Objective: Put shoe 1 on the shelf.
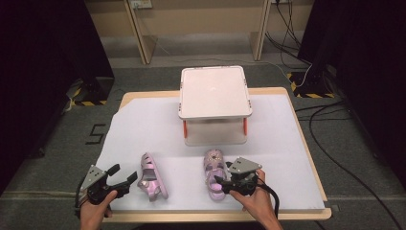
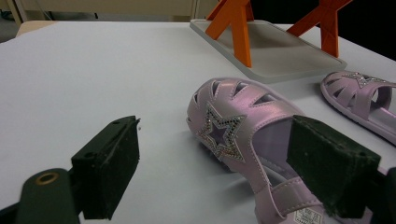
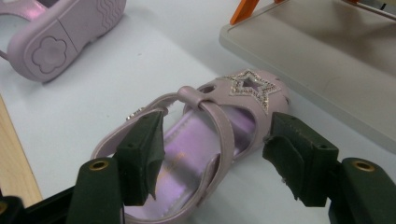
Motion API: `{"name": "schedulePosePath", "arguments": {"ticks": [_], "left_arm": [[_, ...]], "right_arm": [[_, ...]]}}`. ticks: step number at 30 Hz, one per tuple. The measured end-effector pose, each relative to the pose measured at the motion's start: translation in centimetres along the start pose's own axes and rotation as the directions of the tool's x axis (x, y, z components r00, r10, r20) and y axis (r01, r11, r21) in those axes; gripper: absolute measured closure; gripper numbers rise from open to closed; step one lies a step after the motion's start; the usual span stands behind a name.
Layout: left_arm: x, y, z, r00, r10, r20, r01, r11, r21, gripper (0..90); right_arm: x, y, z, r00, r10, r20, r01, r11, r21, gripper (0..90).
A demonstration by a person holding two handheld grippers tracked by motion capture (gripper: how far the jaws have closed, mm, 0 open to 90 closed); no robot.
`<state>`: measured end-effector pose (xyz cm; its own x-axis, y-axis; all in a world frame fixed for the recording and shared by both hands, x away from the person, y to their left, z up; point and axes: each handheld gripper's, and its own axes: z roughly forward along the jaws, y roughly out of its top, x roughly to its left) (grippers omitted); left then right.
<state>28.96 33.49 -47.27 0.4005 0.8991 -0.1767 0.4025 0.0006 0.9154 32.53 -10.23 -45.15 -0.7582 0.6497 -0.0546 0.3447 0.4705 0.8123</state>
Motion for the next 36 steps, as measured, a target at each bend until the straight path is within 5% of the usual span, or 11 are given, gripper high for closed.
{"name": "schedulePosePath", "arguments": {"ticks": [10,19,22,25,36], "left_arm": [[-0.1,0.0,0.1,0.9999,0.011,0.005,-0.011,0.9999,0.004,16.5],[-0.1,-0.1,0.0,0.9999,0.015,0.003,-0.015,0.9999,0.005,16.5],[-0.1,-0.1,0.0,0.9999,0.014,0.001,-0.014,0.9999,0.007,16.5],[-0.2,-0.1,0.0,0.9998,0.020,0.004,-0.020,0.9998,0.008,16.5],[0.0,-0.2,-0.1,0.9999,0.013,-0.004,-0.013,0.9999,0.007,16.5]], "right_arm": [[-0.1,-0.3,0.9,0.9975,-0.051,0.049,0.048,0.997,0.058,42.6],[-0.1,0.2,2.2,0.9912,-0.103,0.083,0.098,0.993,0.065,57.3],[0.0,0.3,2.4,0.9886,-0.121,0.090,0.116,0.992,0.056,61.1],[0.6,0.6,2.4,0.9789,-0.182,0.092,0.179,0.983,0.047,74.5],[0.6,1.8,0.6,0.9809,-0.157,0.115,0.163,0.986,-0.042,80.5]]}}
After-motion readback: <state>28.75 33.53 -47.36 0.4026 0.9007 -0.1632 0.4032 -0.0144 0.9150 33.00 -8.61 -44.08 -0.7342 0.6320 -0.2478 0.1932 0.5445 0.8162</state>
